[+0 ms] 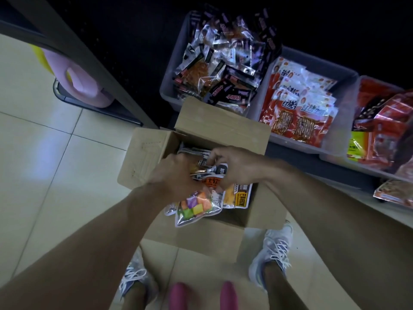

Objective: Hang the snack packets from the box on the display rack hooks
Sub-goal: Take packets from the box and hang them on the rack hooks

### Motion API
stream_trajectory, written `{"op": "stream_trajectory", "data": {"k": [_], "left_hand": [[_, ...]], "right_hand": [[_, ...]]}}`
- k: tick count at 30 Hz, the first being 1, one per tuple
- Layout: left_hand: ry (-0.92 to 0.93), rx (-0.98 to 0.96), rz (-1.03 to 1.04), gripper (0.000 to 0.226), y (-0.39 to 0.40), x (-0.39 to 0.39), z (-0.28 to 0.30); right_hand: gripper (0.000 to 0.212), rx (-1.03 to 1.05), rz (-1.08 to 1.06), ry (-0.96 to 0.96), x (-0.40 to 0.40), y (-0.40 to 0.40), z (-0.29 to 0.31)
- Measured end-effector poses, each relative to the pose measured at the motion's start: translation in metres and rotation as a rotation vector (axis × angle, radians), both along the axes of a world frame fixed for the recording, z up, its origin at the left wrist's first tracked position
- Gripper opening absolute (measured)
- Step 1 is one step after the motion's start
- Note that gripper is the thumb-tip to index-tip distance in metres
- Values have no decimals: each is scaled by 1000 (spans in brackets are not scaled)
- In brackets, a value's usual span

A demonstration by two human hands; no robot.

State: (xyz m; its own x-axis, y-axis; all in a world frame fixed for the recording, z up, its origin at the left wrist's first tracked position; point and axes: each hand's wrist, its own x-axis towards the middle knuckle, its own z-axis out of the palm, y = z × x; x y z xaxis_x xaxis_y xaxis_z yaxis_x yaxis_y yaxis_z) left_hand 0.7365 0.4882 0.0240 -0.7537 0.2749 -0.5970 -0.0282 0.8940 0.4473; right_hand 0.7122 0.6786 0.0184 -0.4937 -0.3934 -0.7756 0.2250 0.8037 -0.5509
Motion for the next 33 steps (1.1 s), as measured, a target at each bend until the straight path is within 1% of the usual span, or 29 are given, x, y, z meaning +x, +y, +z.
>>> {"op": "stream_trajectory", "data": {"k": [2,3,4,6,8,10,11,14,16,19,21,23,24,25,26,27,28,29,30,32,33], "left_hand": [[-42,-15,29,50,-1,3,-3],[-60,-18,60,41,-2,4,-5],[-69,-12,97,37,-4,5,-6],[-55,19,201,37,-8,5,-6],[-15,65,334,38,-12,6,-6],[11,110,431,36,-13,8,-8],[11,118,461,35,-11,11,-8],[-31,145,546,36,-7,19,-9],[-63,175,653,35,-9,24,-13],[-110,256,885,23,-16,30,-21],[-103,284,1001,17,-19,33,-21],[-76,322,1039,11,-18,35,-20],[-71,357,1050,9,-16,36,-17],[-80,405,1065,10,-12,35,-12],[-104,467,1084,13,-7,35,-7],[-139,517,1112,17,-2,35,-4],[-169,555,1135,18,2,34,-2],[-198,569,1150,16,5,34,-1],[-217,571,1141,13,6,33,-1],[-272,590,1081,8,8,35,0],[-300,611,1047,11,8,37,2]], "right_hand": [[79,86,95,-68,-2,10,-6],[82,119,113,-101,-1,13,-8],[80,135,105,-117,1,17,-9],[64,143,45,-50,5,23,-5],[44,110,-133,92,7,32,4],[30,19,-401,140,13,40,12],[29,-16,-493,126,17,43,16],[34,-9,-600,129,34,50,18],[32,-3,-689,196,44,56,21],[30,-27,-899,319,55,68,25],[27,-181,-1130,312,60,75,31],[24,-406,-1286,210,61,81,39],[27,-507,-1303,128,60,83,43],[31,-572,-1273,26,60,84,47],[33,-589,-1206,-86,59,82,49],[32,-544,-1095,-170,58,79,50],[29,-448,-958,-199,58,74,47],[24,-328,-845,-176,57,68,43],[20,-218,-780,-136,55,61,40],[18,-93,-743,-81,48,49,38],[19,-67,-730,-69,44,45,39]]}}
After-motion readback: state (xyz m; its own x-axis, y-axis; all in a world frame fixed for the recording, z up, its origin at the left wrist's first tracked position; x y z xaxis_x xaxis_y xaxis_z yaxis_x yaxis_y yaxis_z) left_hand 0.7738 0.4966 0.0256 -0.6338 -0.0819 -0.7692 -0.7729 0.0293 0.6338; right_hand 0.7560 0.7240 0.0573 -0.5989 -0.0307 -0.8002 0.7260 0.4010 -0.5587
